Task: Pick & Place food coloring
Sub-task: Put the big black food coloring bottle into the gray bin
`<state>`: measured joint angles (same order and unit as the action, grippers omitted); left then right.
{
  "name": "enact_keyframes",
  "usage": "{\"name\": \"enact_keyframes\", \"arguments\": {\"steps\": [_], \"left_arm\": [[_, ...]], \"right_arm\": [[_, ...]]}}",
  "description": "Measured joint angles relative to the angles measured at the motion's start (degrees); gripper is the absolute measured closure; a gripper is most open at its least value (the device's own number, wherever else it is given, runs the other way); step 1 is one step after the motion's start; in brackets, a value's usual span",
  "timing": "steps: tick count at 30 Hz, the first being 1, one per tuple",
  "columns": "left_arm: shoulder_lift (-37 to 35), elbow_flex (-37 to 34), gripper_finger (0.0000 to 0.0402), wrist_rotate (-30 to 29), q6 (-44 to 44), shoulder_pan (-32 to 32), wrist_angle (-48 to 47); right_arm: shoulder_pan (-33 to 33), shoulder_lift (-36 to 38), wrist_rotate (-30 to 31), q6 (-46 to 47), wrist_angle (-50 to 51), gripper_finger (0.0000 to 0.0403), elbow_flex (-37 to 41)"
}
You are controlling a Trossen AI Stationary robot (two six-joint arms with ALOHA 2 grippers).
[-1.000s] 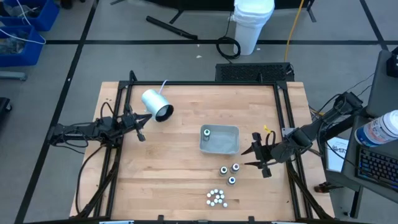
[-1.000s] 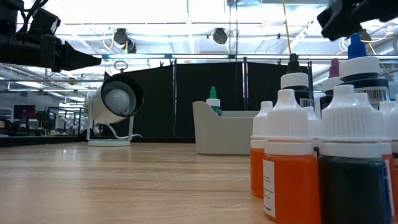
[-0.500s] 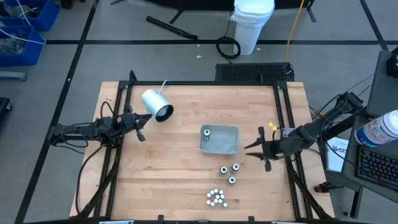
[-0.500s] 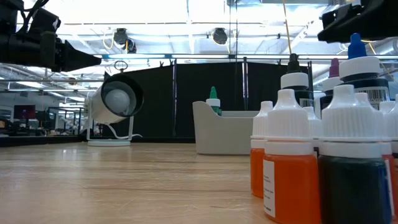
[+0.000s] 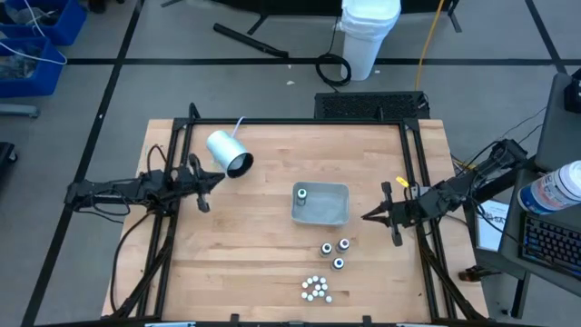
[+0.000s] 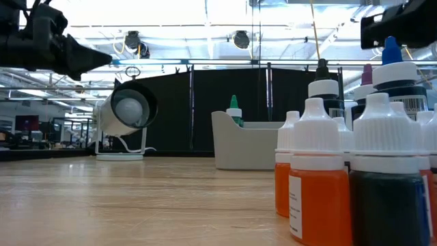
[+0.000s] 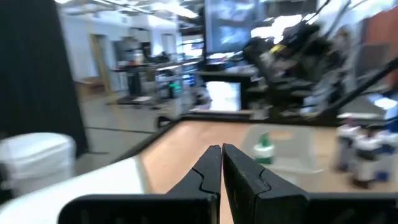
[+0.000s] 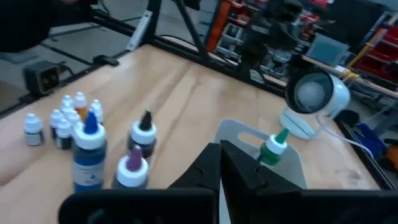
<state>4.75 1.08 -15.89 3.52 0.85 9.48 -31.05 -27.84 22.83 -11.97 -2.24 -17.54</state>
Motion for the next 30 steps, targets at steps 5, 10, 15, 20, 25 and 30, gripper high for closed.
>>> {"name": "enact_keyframes", "arguments": {"steps": [5, 10, 15, 20, 25, 30], "left_arm": [[10.3, 0.0, 0.0378, 0.8, -0.9, 2.5, 10.4], [27.3, 4.6, 0.0378, -0.3, -1.0, 6.6, 22.4], [49.0, 21.5, 0.0394, -4.3, -2.4, 11.1, 13.3], [68.4, 42.7, 0.0385, -5.0, -2.4, 14.0, 1.4], [84.2, 66.4, 0.0382, -3.3, -2.2, 16.0, -16.2], [96.9, 88.5, 0.0394, -2.1, -3.0, 16.5, -32.6]], "right_arm": [[0.2, 1.8, 1.1, -4.3, -4.5, 0.0402, 4.9], [0.2, 3.6, 1.1, -5.3, -5.5, 0.0402, 4.9], [0.2, 4.7, 1.1, -5.1, -5.3, 0.0402, 4.9], [0.2, 5.2, 1.1, -3.9, -5.0, 0.0402, 4.9], [0.2, 5.6, 1.4, -5.4, -5.3, 0.0403, 4.8], [0.2, 6.4, 1.1, -7.4, -3.3, 0.0403, 4.8]]}}
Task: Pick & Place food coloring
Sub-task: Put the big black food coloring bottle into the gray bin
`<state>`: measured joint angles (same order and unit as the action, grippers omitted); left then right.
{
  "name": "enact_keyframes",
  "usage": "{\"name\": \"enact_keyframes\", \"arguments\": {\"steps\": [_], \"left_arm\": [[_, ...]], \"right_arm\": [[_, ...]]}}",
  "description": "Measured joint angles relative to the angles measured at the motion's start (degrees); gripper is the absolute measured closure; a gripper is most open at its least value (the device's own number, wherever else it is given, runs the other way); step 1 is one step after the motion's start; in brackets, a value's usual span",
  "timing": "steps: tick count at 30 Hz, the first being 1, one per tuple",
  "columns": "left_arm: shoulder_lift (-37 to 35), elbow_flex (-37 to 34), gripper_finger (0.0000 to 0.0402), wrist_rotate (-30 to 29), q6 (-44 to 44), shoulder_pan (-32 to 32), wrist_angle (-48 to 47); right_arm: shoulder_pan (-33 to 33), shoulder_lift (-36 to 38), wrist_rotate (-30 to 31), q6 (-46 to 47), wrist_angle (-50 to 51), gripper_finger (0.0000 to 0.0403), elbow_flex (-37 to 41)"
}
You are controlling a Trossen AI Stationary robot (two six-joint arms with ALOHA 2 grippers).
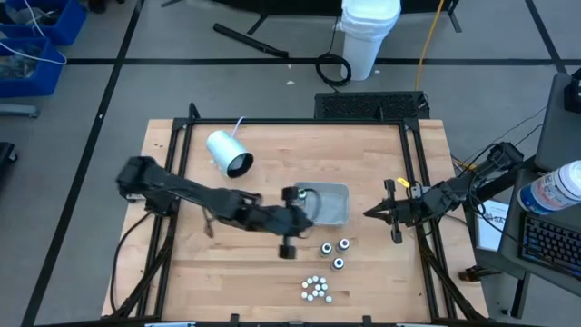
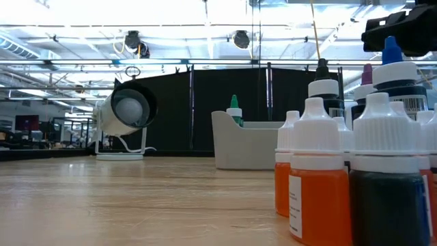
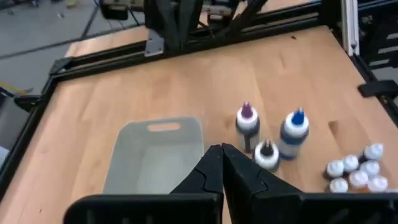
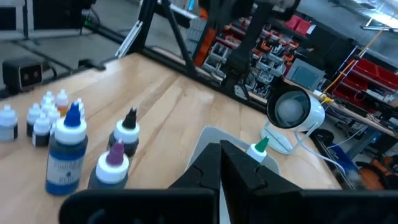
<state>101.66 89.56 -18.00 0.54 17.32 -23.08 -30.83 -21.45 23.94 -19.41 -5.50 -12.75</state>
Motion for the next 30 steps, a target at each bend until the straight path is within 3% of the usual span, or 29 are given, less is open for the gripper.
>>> {"name": "enact_keyframes", "arguments": {"steps": [6, 11, 23, 30], "left_arm": [[12.1, 17.0, 0.039, 6.6, -0.5, 0.0, -7.6], [19.3, 24.7, 0.0388, 10.0, -2.5, -0.1, -8.5], [25.9, 24.4, 0.022, 10.5, -5.2, 0.8, -10.8], [26.5, 24.4, 0.0167, 7.7, -5.3, 0.8, -12.5]], "right_arm": [[0.0, 1.1, 0.0, 0.1, 4.7, 0.0403, 0.0], [0.0, 1.8, -0.2, 0.3, 4.1, 0.0403, 0.0], [0.0, 1.9, -0.2, 2.3, 4.0, 0.0403, 0.0], [0.0, 1.9, -0.2, 3.1, 4.0, 0.0403, 0.0]]}}
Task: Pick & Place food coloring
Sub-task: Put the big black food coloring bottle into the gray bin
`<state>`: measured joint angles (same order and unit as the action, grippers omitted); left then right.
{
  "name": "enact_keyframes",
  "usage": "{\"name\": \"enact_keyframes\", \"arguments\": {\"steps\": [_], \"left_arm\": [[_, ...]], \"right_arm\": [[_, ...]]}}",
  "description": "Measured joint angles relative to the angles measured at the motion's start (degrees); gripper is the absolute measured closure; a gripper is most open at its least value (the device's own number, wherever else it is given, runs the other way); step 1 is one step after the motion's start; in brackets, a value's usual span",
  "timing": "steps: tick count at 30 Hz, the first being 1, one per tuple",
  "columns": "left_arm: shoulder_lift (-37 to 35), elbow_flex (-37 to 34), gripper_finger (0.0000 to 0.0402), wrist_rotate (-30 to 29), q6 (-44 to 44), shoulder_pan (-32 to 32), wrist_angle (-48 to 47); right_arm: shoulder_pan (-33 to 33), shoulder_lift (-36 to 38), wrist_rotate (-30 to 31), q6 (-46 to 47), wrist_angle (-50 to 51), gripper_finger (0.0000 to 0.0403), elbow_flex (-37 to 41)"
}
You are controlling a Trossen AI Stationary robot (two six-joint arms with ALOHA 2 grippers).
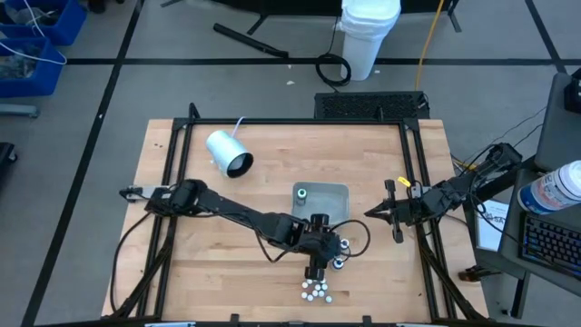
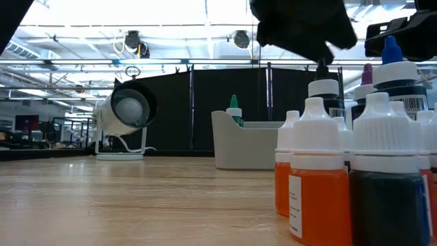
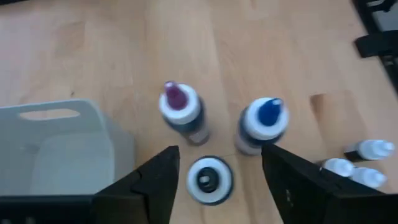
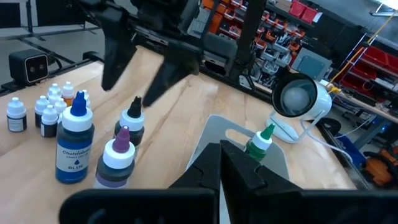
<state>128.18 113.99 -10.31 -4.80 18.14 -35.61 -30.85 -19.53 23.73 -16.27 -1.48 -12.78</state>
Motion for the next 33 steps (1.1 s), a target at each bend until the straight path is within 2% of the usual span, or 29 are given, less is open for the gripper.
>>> {"name": "enact_keyframes", "arguments": {"steps": [6, 15, 27, 33], "left_arm": [[0.2, 0.0, 0.0152, -1.2, -0.3, -0.5, -1.2], [1.9, 0.0, 0.0137, 2.3, -1.6, -0.9, -1.2], [2.9, 0.0, 0.0143, 2.3, -0.6, -0.9, -1.5], [3.0, 0.0, 0.0161, 2.3, 0.0, -1.0, -1.8]], "right_arm": [[0.0, 0.0, 0.0, 0.9, 0.0, 0.0403, 0.0], [0.0, 0.0, 0.0, 1.7, 0.5, 0.0403, 0.0], [0.0, 0.0, 0.0, 2.1, 0.5, 0.0403, 0.0], [0.0, 0.0, 0.0, 2.1, 0.5, 0.0403, 0.0]]}}
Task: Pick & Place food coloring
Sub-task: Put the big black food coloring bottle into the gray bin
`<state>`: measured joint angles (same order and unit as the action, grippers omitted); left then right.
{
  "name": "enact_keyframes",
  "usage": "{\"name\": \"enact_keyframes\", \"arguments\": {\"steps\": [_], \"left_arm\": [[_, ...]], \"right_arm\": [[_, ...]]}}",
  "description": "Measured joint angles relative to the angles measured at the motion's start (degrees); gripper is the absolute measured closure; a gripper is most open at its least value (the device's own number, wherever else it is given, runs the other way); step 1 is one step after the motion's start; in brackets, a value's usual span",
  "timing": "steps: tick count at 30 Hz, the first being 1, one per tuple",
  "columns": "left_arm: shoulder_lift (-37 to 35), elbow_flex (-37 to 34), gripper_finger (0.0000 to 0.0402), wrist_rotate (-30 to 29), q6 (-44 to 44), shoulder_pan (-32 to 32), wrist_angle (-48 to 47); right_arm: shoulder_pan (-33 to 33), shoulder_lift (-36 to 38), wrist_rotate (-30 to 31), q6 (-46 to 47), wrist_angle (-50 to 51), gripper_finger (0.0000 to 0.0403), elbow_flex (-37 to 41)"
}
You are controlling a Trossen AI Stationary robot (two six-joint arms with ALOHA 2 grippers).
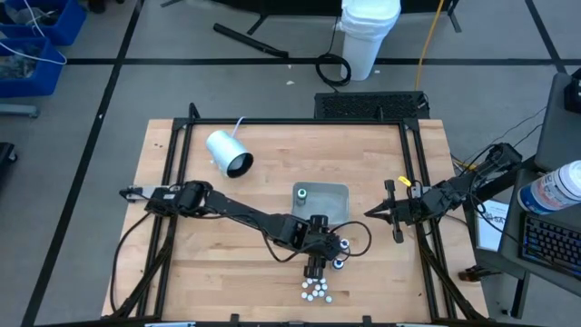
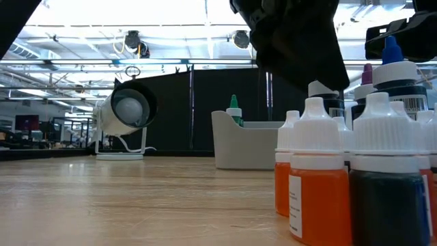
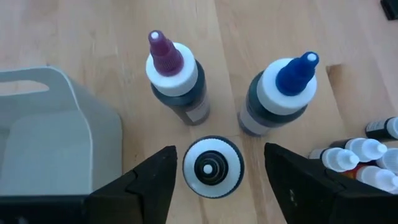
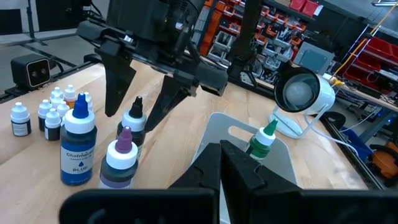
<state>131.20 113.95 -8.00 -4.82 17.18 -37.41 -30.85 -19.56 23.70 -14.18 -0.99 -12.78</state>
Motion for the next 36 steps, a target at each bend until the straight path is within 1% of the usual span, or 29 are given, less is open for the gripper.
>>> {"name": "enact_keyframes", "arguments": {"steps": [6, 16, 19, 22, 26, 29, 32, 36], "left_arm": [[0.0, 0.0, 0.019, 0.0, 0.0, -0.5, -0.1], [0.0, 0.0, 0.0259, 0.0, 1.6, -0.7, -0.2], [0.0, 0.0, 0.0274, 0.0, 1.7, -0.7, -0.4], [0.0, 0.0, 0.0274, 0.0, 1.8, -0.7, -0.5], [-0.7, 0.0, 0.026, 0.0, 1.9, -0.5, -1.7], [-2.3, 0.0, 0.0263, -0.1, 1.4, -0.4, -4.0], [-4.4, 0.0, 0.0273, -1.3, 0.1, -0.4, -4.7], [-7.7, 0.0, 0.0274, -4.2, 0.2, -0.4, -6.7]], "right_arm": [[0.0, 0.0, 0.0, 0.0, 0.0, 0.0403, 0.0], [0.0, 0.0, 0.0, 0.7, 0.0, 0.0403, 0.0], [0.0, 0.0, 0.0, 0.7, 0.0, 0.0403, 0.0], [0.0, 0.0, 0.0, 0.7, 0.0, 0.0403, 0.0], [0.0, 0.0, 0.0, 0.7, 0.0, 0.0403, 0.0], [0.0, 0.0, 0.0, 0.7, 0.0, 0.0403, 0.0], [0.0, 0.0, 0.0, 0.7, -0.1, 0.0403, 0.0], [0.0, -0.1, 0.0, 0.7, -0.2, 0.0403, 0.0]]}}
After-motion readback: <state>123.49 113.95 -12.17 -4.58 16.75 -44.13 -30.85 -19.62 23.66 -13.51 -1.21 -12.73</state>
